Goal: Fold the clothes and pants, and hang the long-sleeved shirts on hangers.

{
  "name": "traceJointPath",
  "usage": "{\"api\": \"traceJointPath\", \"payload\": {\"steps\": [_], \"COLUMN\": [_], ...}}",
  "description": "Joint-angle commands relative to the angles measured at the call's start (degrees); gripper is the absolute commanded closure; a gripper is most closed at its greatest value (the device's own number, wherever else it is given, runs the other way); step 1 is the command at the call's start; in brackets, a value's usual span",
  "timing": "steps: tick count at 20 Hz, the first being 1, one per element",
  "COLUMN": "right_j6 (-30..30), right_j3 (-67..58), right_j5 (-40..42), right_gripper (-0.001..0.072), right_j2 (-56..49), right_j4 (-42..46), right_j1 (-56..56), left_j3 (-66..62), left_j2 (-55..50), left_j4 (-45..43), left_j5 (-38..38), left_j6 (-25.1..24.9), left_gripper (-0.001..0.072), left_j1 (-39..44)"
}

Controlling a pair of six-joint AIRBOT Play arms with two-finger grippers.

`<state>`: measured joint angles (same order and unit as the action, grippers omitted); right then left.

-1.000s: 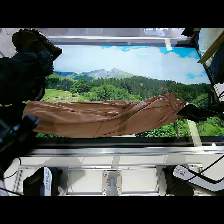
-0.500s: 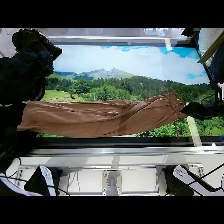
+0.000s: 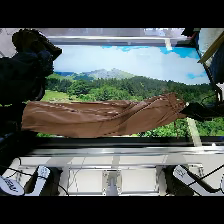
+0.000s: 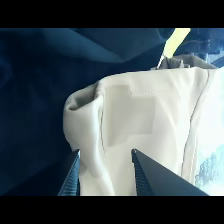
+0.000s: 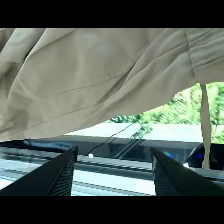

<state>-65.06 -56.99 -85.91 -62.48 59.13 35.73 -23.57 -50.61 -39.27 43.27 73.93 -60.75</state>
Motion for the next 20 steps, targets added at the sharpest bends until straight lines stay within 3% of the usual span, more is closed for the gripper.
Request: {"api": "traceJointPath", "payload": {"steps": [1, 7, 8, 9, 10, 14, 17, 20], "right_j6": [-0.4, -0.4, -0.4, -0.4, -0.3, 0.3, 0.3, 1.4], "right_j3": [-0.1, -0.1, -0.1, -0.1, -0.1, 0.0, 3.5, 9.8], "right_j5": [-0.3, 2.0, 2.0, 1.9, 2.0, 2.8, 5.8, 14.8], "right_gripper": [0.0186, 0.0186, 0.0186, 0.0187, 0.0186, 0.0229, 0.022, 0.0219], "right_j2": [0.1, 0.1, 0.0, 0.1, 0.1, 0.7, 2.0, 0.9], "right_j4": [0.0, 0.0, 0.0, 0.1, 0.2, 9.2, 1.6, -4.7], "right_j1": [0.0, 0.0, 0.0, 0.0, 0.0, 1.5, 7.3, 7.8], "left_j3": [-1.0, -1.0, -1.0, -1.0, -1.1, -3.2, -5.6, -6.0], "left_j2": [-0.3, -3.8, -4.7, -5.4, -5.6, -5.3, -4.4, -3.1], "left_j4": [-1.2, 2.8, 2.9, 2.9, 3.3, 4.5, 4.4, 4.4], "left_j5": [2.1, 1.5, 1.5, 1.5, 1.2, 2.1, 3.3, 4.6], "left_j6": [-2.0, -3.7, -4.3, -5.3, -5.6, -5.7, -7.6, -8.0], "left_gripper": [0.0353, 0.0362, 0.046, 0.0661, 0.0691, 0.0691, 0.0691, 0.0691], "left_j1": [-0.1, 0.0, 0.0, 0.0, 0.0, 0.0, 0.0, 0.0]}}
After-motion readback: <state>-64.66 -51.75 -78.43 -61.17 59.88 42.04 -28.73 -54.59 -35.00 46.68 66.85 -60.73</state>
